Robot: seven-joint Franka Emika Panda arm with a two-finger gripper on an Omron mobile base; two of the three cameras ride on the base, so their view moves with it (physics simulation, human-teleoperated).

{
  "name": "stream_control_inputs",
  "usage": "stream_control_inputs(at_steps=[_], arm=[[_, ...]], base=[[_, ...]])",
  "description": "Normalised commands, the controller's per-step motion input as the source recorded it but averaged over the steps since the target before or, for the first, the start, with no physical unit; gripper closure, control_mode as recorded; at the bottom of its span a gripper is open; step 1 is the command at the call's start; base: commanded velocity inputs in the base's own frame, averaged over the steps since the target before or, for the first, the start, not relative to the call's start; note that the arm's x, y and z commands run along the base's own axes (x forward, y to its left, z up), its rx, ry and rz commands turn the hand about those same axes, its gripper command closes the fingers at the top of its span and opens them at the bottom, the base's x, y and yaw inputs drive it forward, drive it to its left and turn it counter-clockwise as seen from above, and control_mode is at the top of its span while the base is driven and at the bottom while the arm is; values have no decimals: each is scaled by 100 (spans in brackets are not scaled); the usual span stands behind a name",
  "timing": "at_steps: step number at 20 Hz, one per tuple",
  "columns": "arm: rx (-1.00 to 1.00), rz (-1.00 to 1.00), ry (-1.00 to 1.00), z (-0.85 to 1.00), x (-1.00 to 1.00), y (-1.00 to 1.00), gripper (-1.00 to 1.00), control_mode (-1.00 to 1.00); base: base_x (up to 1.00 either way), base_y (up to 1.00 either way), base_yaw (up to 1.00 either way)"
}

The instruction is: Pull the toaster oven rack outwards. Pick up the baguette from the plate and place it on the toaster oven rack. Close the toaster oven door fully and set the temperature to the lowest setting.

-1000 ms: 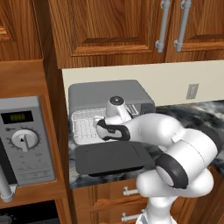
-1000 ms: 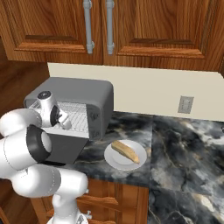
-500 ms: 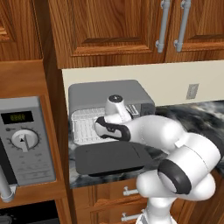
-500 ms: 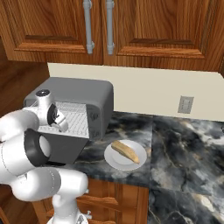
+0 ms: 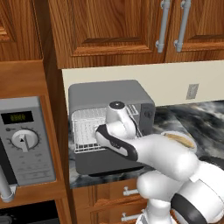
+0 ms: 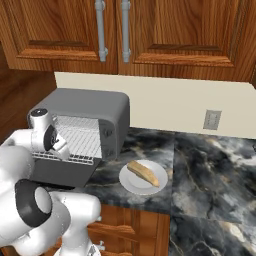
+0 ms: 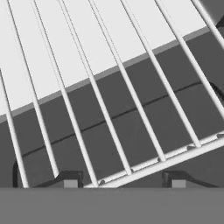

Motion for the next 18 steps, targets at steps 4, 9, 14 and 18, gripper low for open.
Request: stream_control_inputs(at_steps=[4, 9, 14, 18], arm=[[0, 0, 0, -17, -86, 0, 100, -100], [1, 1, 3, -4, -75, 0, 100, -100], [0, 1, 1, 8, -27, 0, 100, -100], [2, 0, -3, 91, -31, -5, 100, -100]], base=[[0, 0, 0], [0, 0, 0], [0, 0, 0], [0, 0, 0]])
